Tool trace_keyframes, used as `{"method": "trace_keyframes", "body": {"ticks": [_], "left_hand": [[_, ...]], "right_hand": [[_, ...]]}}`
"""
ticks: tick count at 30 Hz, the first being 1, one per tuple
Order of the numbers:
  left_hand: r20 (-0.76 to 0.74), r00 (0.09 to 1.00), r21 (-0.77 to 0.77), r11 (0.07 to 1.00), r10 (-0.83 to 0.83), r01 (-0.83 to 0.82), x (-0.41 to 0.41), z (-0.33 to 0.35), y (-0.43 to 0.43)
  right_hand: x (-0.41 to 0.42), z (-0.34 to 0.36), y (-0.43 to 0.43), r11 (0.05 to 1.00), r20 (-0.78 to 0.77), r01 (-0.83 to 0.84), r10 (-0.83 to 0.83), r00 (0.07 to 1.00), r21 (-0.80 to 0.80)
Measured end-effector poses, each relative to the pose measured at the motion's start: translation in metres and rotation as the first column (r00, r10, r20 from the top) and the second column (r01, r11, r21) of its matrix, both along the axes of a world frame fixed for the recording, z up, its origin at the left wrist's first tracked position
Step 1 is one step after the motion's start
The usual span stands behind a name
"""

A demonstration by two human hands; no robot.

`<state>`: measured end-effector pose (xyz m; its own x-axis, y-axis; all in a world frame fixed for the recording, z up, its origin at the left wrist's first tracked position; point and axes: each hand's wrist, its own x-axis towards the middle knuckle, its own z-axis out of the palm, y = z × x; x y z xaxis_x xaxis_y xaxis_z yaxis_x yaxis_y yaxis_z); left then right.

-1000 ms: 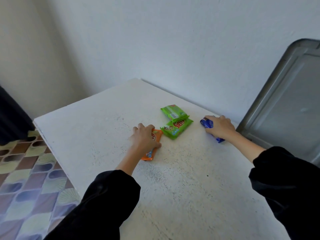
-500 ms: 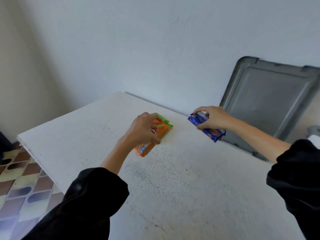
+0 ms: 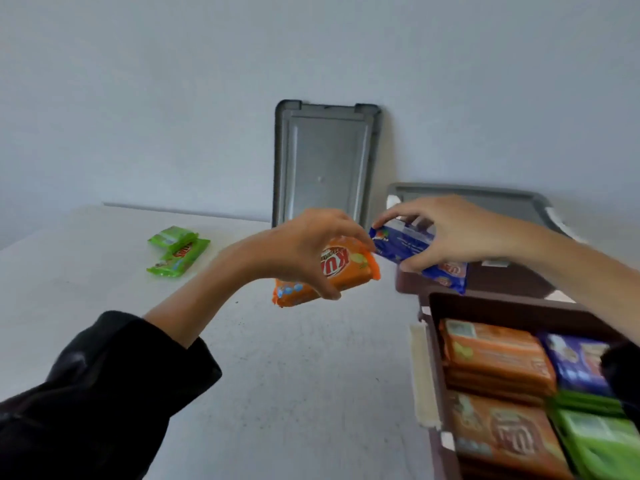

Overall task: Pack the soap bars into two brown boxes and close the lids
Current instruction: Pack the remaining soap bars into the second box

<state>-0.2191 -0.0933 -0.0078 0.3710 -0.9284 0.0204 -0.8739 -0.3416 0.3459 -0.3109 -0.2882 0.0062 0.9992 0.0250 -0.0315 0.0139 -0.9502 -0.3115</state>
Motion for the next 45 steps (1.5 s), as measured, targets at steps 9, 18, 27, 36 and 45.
{"method": "trace_keyframes", "body": {"ticks": [9,18,27,36,45], "left_hand": [[-0.054,0.951,0.058,0.950,-0.304,0.307,-0.095,-0.010,-0.082],[-0.017,0.937,0.186,0.919,-0.350,0.347,-0.151,-0.035,-0.116],[0.006,0.929,0.297,0.887,-0.371,0.352,-0.171,-0.072,-0.136],[0.063,0.921,0.273,0.894,-0.384,0.355,-0.168,-0.082,-0.136],[0.050,0.984,-0.132,0.976,-0.169,0.175,-0.118,-0.025,-0.097]], "right_hand": [[-0.138,-0.019,-0.064,0.997,-0.144,0.071,-0.071,0.987,-0.006],[-0.199,-0.056,-0.092,1.000,-0.265,0.009,-0.005,0.964,0.015],[-0.214,-0.085,-0.091,0.986,-0.314,-0.042,-0.010,0.950,-0.159],[-0.209,-0.081,-0.094,0.992,-0.296,-0.067,0.032,0.955,-0.107],[-0.150,-0.034,-0.075,0.998,-0.011,-0.023,0.023,1.000,0.051]]}}
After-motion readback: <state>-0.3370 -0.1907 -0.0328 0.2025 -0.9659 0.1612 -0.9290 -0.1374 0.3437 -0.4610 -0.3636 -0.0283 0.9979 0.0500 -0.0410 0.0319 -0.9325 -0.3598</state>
